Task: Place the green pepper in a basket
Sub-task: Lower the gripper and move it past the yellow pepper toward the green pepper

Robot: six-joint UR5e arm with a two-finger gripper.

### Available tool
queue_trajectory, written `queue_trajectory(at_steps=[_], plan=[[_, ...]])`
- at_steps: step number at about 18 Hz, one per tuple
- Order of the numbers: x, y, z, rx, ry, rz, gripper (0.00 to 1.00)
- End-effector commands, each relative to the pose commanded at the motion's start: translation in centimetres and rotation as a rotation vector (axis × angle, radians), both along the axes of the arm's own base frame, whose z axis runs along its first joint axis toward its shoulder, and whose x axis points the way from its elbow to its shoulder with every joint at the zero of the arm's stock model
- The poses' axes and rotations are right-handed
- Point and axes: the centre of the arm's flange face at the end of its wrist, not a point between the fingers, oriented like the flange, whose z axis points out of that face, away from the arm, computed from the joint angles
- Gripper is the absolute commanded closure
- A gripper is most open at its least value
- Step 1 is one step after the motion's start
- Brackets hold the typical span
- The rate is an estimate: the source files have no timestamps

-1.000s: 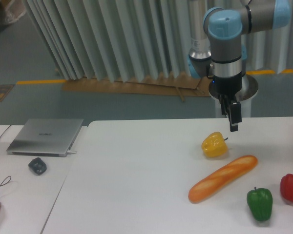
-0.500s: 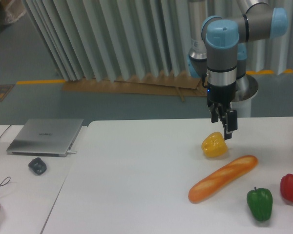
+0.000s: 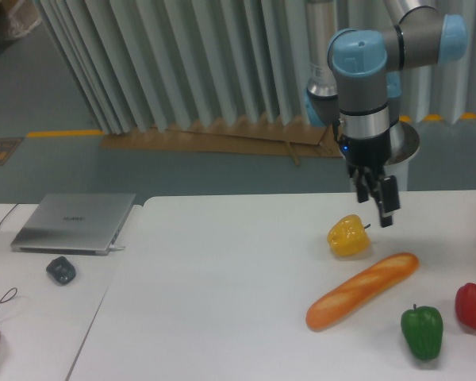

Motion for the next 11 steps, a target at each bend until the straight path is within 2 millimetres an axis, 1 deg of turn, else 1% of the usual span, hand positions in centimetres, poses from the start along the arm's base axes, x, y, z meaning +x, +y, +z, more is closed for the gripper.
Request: queue_trajectory(at_steps=[4,8,10,11], plan=[[-0.4,0.4,-0.6,-0.009,-0.001,-0.014,0.00],[0.0,0.9,-2.1,0.022,-0.038,0.003,0.00],[0.5,1.7,-2.6,0.125,-0.117,0.107,0.00],[0.4,2.1,-3.0,0.151,-0.140,0.179,0.00]])
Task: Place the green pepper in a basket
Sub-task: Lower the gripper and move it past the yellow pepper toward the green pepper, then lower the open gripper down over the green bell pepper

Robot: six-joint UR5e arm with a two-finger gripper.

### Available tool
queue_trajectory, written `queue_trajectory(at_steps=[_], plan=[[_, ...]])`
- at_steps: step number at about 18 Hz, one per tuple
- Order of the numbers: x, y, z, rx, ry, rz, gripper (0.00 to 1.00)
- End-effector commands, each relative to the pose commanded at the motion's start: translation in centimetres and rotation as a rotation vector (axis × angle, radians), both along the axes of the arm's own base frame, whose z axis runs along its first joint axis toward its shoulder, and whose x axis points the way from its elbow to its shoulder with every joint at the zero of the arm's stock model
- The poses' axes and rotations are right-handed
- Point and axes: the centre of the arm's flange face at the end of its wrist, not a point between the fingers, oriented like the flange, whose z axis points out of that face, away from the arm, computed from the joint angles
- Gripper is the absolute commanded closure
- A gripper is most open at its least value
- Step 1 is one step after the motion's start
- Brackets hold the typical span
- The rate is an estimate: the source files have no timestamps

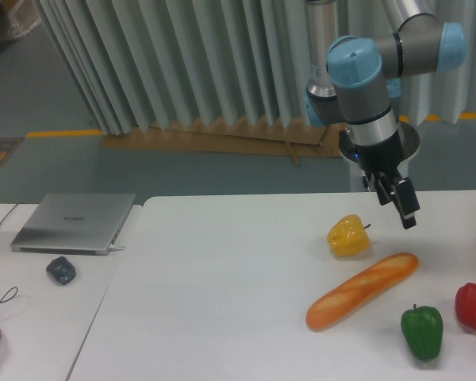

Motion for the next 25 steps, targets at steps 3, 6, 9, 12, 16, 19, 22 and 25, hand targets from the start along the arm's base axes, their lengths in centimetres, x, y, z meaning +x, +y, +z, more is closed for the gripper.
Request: queue_trajectory(at_steps=[3,6,9,12,16,19,22,25], plan=[[-0.9,0.9,-1.6,0.021,-0.041,0.197,0.00],[-2.4,0.6,-2.2,0.038,-0.068,0.320,0.00],[-3.6,0.3,-3.1,0.056,-0.115,0.461,0.00],[-4.3,-0.1,-4.4,0.052,-0.178,0.610,0.00],[-6.0,-0.9,-5.3,0.059,-0.234,0.658,0.00],[-7.8,0.1,-6.6,0.053,-0.244,0.663,0.00],[-10.1,1.8,-7.2,0.063,-0.241,0.660,0.00],[-11.6,3.3,-9.6,0.080,-0.233,0.656,0.00]])
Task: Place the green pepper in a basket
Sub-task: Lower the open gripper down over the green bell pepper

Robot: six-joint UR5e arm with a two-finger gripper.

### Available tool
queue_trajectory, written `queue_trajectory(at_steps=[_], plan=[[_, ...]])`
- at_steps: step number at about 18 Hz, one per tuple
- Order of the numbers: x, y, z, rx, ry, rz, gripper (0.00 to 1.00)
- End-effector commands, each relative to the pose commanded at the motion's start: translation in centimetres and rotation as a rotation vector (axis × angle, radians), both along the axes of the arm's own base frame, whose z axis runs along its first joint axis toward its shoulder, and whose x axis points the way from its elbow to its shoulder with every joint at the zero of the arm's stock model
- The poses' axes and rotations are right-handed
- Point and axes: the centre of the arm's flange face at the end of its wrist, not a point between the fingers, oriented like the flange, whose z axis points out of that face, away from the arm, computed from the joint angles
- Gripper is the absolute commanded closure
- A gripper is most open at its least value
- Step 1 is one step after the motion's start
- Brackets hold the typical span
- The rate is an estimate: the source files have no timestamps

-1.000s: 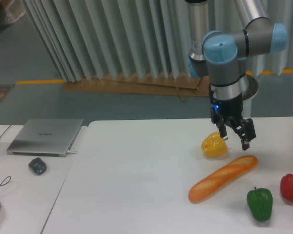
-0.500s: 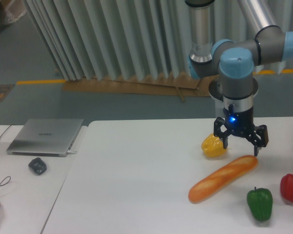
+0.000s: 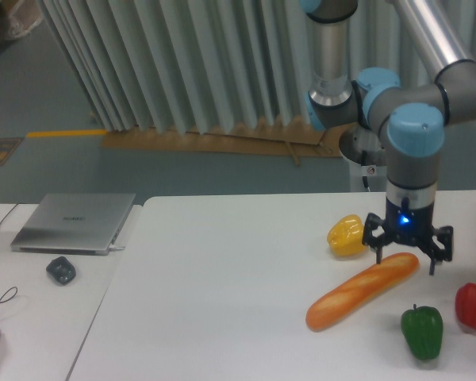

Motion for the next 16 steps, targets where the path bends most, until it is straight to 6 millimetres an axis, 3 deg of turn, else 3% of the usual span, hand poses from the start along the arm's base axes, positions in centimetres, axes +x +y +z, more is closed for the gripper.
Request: queue_trajectory(at_steps=[6,13,16], plan=[[-2.3,2.6,-3.8,0.013,0.023,-0.048,0.00],[-3.5,2.5,-3.5,0.010,0.049,-0.133,0.00],[-4.0,2.3,-4.2,0.005,0.041,-0.124,0.00]])
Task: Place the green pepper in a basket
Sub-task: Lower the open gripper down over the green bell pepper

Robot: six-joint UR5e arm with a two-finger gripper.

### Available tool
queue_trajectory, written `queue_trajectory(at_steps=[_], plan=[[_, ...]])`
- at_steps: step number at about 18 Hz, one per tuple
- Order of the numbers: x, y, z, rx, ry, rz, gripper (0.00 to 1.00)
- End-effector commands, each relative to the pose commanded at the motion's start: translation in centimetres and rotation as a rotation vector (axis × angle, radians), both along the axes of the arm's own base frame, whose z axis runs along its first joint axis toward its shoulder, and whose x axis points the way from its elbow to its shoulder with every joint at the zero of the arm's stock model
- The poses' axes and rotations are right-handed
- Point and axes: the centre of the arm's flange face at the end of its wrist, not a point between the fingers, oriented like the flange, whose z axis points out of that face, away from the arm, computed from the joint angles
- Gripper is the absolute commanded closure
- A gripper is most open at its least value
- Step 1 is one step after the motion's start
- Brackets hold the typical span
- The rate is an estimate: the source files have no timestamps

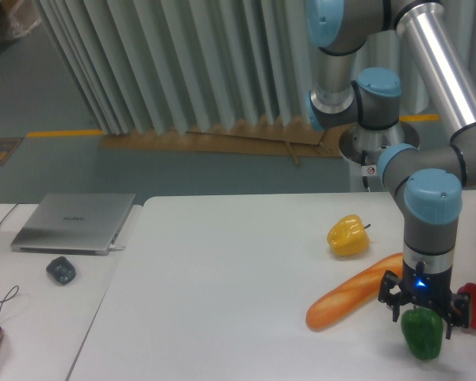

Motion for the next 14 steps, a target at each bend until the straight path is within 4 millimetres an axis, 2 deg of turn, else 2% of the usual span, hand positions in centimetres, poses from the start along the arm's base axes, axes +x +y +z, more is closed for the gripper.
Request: queue_trajectory(at_steps=[5,7,14], plan=[[-0.8,-1.4,-0.7,-0.009,-0.017,0.040,0.00],[-0.4,-2.0,-1.7,-0.026,-0.033,0.038,0.00],[0.5,-2.0,-2.3,-0.035,-0.048,0.029,0.00]])
